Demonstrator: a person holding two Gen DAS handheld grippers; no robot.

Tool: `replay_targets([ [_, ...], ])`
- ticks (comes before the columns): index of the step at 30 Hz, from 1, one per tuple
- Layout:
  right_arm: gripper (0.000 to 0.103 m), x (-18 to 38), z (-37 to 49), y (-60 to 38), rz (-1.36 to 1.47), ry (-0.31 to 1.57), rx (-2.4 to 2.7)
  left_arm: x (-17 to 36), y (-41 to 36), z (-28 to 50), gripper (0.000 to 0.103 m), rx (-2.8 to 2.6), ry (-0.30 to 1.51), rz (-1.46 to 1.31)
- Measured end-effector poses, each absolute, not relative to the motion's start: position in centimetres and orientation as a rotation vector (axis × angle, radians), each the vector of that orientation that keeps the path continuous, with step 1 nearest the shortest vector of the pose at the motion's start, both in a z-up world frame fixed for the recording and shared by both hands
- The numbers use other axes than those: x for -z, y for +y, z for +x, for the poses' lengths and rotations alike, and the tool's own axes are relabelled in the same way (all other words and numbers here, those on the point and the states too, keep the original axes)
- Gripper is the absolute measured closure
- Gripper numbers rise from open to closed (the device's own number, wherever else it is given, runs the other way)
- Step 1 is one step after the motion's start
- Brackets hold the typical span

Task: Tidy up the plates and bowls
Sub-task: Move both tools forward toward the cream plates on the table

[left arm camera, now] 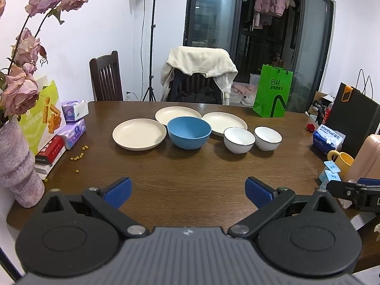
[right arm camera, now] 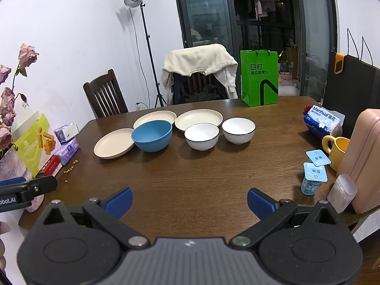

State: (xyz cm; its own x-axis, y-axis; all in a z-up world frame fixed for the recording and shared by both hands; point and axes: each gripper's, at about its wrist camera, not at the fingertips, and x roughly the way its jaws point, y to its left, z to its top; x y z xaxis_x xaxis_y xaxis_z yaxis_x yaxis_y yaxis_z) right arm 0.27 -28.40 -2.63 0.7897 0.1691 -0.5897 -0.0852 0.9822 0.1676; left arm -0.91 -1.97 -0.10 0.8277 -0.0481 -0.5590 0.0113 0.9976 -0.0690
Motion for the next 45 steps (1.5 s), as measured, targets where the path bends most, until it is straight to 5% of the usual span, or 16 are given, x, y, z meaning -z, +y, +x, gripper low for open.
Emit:
replay_targets([
  [45,0.0,2.4,0.3,-28.1,0.111,0.655,-0.147,-0.2,-3.1,-1.1,0.0,0.037,0.593,-0.065],
])
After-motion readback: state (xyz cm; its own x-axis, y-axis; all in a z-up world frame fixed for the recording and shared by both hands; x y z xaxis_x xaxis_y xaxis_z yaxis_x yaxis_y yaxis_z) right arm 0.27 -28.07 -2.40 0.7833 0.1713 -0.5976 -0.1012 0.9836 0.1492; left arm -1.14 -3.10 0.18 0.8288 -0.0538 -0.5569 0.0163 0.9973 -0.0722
